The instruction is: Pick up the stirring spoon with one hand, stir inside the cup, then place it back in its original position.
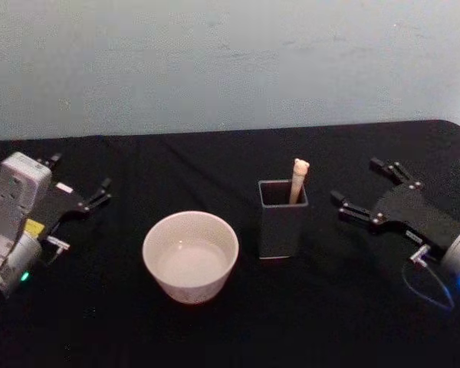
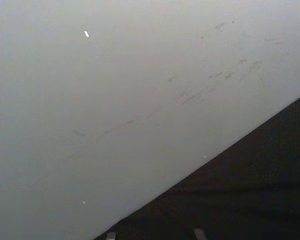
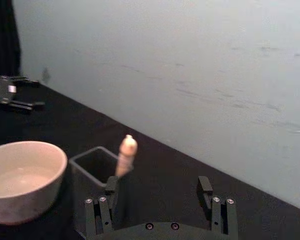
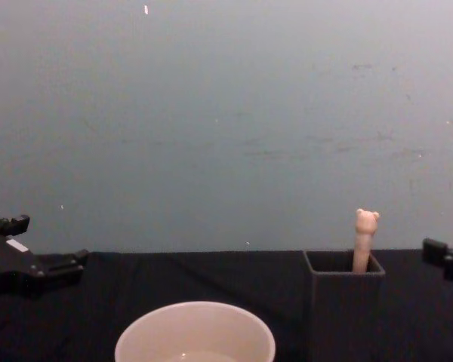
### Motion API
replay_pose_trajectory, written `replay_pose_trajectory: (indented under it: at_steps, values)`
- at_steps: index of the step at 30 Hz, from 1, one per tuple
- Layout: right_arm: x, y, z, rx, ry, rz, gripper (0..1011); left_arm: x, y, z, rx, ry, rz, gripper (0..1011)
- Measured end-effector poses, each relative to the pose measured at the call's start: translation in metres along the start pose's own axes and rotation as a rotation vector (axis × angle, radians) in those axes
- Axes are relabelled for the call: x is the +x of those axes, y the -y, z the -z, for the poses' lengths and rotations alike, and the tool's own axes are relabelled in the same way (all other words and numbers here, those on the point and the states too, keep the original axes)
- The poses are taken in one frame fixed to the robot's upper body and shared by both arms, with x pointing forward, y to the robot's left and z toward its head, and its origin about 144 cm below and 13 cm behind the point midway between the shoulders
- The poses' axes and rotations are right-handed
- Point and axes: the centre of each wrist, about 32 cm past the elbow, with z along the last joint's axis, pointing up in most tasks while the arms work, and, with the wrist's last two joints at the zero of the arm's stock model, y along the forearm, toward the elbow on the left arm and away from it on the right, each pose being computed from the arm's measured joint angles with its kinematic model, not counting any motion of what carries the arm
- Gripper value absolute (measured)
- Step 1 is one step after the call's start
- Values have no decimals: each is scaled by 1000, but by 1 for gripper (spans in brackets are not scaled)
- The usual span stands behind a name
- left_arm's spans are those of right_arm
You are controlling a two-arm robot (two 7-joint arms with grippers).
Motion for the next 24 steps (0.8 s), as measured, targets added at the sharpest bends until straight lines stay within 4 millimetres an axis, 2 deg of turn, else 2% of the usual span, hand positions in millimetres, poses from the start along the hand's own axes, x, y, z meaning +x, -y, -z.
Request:
replay_pose_trajectory:
  at_steps: [14, 24]
  values:
    - [-12, -23, -13, -30, -100, -103, 1002, 0, 0, 0, 0, 0, 0, 1001]
    - [-11, -46, -12, -50, -101, -95, 1002, 0, 0, 0, 0, 0, 0, 1001]
